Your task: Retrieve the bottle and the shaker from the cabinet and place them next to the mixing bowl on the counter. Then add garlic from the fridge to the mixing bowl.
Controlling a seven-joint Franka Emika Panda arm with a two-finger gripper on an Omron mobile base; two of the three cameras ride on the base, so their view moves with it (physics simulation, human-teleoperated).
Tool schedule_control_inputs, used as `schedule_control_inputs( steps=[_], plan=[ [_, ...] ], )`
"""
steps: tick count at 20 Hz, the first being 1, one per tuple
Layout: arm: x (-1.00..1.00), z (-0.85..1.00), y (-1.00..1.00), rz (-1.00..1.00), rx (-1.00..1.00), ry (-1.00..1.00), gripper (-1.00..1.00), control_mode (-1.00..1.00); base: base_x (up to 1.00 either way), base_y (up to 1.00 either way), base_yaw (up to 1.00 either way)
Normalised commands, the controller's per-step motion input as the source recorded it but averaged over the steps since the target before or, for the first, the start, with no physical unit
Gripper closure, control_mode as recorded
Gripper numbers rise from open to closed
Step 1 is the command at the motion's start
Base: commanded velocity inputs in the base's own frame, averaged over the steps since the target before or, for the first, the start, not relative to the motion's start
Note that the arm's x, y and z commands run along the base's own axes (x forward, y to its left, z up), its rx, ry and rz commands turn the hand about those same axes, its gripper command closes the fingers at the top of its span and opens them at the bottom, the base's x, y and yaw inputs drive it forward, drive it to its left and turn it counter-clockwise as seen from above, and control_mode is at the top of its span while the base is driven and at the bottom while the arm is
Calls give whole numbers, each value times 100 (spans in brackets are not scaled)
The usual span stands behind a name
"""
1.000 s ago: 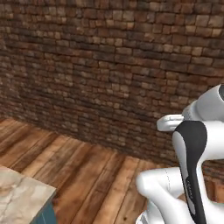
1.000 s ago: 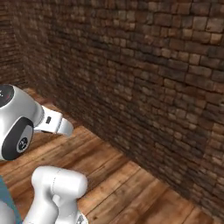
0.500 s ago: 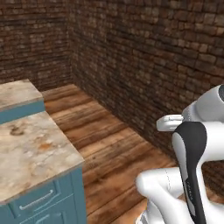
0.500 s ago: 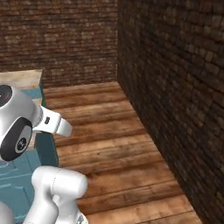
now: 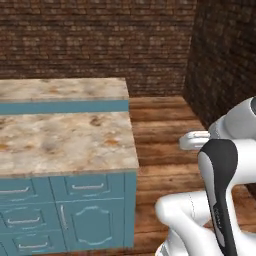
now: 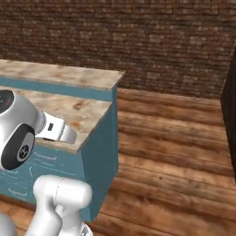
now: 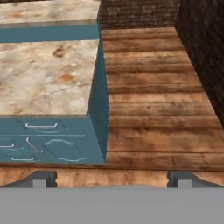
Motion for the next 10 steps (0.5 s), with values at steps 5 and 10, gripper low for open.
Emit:
schedule_control_inputs(
  steps=[5, 10],
  plan=[
    [0, 0, 0, 0, 0, 0, -100, 100, 32, -20, 81],
    [0, 0, 0, 0, 0, 0, -100, 100, 35, -27, 80]
  ],
)
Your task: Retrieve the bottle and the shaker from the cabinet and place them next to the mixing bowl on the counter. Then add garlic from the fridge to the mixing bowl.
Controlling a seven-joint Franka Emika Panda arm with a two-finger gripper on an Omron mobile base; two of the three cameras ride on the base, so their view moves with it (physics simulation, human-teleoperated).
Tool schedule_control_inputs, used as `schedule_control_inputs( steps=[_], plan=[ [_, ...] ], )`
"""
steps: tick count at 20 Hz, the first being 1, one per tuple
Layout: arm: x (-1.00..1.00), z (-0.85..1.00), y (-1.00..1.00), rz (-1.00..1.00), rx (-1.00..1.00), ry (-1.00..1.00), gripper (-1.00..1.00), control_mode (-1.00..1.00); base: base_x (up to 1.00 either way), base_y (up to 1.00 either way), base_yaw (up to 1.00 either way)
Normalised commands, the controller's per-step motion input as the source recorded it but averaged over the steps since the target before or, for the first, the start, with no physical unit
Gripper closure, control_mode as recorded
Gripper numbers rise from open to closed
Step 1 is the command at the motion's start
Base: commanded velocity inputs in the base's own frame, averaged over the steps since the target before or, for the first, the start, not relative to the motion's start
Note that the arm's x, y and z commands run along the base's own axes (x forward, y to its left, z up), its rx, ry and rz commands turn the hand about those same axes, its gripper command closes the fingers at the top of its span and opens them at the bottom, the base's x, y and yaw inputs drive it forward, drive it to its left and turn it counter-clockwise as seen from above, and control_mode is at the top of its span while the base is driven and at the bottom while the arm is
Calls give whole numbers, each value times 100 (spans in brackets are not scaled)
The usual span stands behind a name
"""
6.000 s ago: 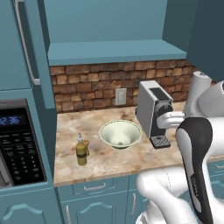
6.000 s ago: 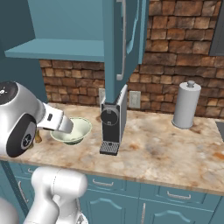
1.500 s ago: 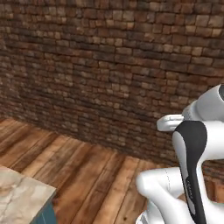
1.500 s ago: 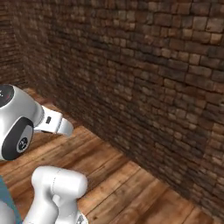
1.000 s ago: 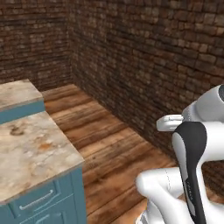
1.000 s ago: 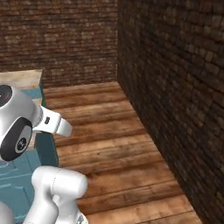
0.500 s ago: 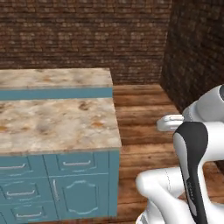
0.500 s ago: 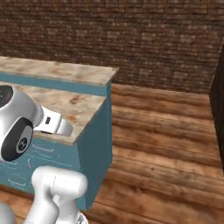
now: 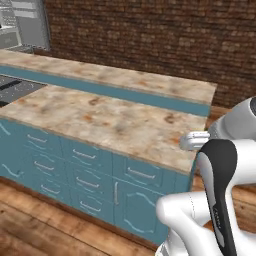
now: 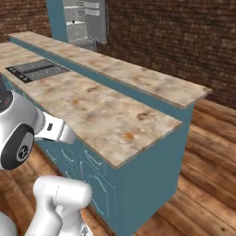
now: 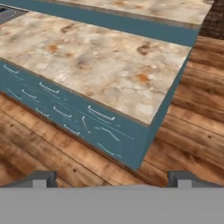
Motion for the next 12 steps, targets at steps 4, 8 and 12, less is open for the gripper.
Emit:
schedule_control_inputs(
  steps=[4, 8, 12],
  plan=[
    [0, 0, 0, 0, 0, 0, -100, 100, 34, -74, 60],
    [0, 0, 0, 0, 0, 0, -100, 100, 27, -100, 29],
    [0, 0, 0, 0, 0, 0, -100, 100, 8, -100, 10]
  ],
)
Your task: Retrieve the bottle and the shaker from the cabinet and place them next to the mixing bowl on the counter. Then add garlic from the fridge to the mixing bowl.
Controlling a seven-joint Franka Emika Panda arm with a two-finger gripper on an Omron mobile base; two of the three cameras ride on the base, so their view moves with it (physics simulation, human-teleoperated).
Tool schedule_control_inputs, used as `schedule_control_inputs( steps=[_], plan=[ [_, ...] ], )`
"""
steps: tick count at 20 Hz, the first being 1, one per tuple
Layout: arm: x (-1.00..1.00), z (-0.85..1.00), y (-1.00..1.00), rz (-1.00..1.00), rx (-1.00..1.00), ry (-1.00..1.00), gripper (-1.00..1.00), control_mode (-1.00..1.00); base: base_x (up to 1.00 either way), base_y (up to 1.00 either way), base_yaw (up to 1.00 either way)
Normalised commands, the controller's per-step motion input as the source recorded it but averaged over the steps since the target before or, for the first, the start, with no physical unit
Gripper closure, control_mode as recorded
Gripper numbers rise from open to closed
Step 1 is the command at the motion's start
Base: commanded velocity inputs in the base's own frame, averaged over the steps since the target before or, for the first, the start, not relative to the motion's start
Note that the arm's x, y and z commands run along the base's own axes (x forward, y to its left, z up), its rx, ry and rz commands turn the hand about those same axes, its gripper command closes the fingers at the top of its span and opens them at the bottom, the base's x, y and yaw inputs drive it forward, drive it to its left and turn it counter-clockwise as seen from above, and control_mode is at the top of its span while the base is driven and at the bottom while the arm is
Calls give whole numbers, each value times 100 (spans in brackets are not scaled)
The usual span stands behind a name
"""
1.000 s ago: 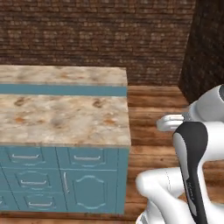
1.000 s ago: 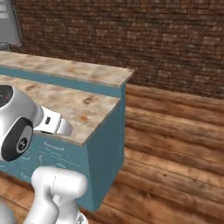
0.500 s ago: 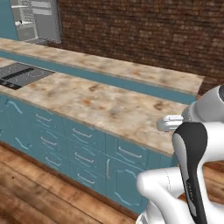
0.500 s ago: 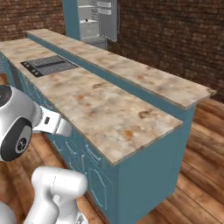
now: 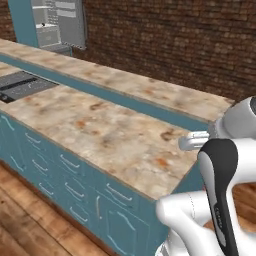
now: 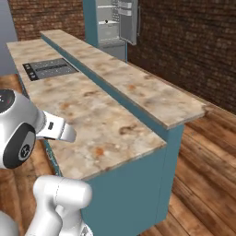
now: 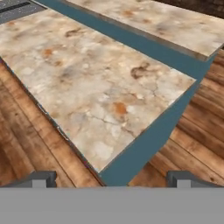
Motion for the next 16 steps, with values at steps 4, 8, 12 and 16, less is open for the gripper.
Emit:
schedule_control_inputs(
  steps=[4, 8, 12, 16],
  plan=[
    [0, 0, 0, 0, 0, 0, -100, 100, 0, -100, 5],
    [0, 0, 0, 0, 0, 0, -100, 100, 0, -100, 9],
    [0, 0, 0, 0, 0, 0, -100, 100, 0, -100, 12],
    [0, 0, 0, 0, 0, 0, -100, 100, 0, -100, 12]
  ],
)
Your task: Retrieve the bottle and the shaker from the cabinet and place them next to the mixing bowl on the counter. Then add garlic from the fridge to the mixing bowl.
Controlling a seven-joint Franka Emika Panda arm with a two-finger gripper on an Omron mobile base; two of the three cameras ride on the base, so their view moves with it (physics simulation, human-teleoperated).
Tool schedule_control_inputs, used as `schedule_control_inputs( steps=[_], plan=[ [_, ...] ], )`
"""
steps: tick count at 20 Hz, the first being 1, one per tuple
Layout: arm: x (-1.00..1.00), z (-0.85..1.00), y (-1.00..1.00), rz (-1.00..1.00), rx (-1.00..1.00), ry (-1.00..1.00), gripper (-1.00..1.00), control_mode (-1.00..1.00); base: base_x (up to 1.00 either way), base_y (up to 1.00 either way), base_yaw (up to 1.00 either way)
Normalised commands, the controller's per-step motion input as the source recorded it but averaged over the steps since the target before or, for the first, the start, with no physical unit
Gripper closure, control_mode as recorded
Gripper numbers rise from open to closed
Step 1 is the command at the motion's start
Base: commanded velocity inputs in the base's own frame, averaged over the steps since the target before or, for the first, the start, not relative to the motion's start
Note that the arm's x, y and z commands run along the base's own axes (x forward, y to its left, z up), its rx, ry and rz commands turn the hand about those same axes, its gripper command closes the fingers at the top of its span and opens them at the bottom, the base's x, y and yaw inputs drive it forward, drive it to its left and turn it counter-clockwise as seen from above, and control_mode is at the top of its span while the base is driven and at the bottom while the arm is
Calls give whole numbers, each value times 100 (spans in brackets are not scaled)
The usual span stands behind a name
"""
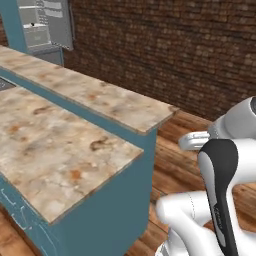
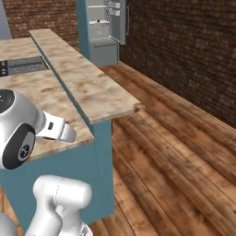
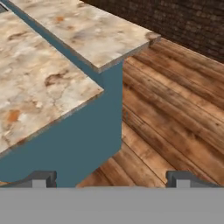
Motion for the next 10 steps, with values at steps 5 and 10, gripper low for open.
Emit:
schedule_control_inputs(
  steps=[5, 10],
  plan=[
    [0, 0, 0, 0, 0, 0, -100, 100, 12, -100, 7],
    [0, 0, 0, 0, 0, 0, -100, 100, 20, -100, 10]
  ],
)
